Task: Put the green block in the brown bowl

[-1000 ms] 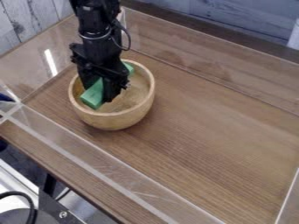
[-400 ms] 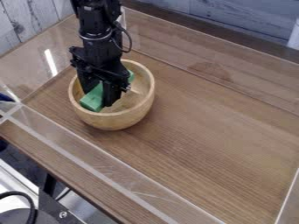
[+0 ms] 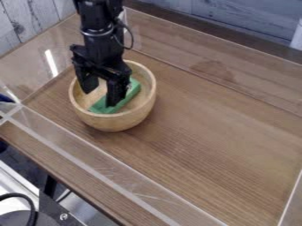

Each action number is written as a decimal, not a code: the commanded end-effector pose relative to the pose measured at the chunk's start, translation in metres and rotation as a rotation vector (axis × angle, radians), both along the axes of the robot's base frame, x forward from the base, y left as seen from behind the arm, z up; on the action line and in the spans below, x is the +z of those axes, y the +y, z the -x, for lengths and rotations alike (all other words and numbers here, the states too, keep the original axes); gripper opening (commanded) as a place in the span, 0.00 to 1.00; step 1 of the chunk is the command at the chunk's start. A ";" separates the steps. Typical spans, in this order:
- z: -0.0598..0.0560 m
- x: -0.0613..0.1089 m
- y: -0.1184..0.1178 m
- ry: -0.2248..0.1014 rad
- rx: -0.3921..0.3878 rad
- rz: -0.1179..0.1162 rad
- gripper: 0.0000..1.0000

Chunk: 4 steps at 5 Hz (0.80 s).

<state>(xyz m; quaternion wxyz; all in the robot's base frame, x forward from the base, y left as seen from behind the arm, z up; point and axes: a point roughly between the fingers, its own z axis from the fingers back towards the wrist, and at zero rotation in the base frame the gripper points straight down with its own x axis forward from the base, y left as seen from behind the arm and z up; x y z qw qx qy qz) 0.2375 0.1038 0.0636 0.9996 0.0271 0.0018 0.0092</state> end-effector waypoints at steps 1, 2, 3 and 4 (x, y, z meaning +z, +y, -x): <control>-0.012 0.026 0.003 -0.082 0.004 -0.025 1.00; -0.012 0.028 0.002 -0.084 0.008 -0.022 1.00; -0.013 0.031 0.001 -0.087 0.013 -0.018 1.00; -0.014 0.031 0.001 -0.087 0.016 -0.015 1.00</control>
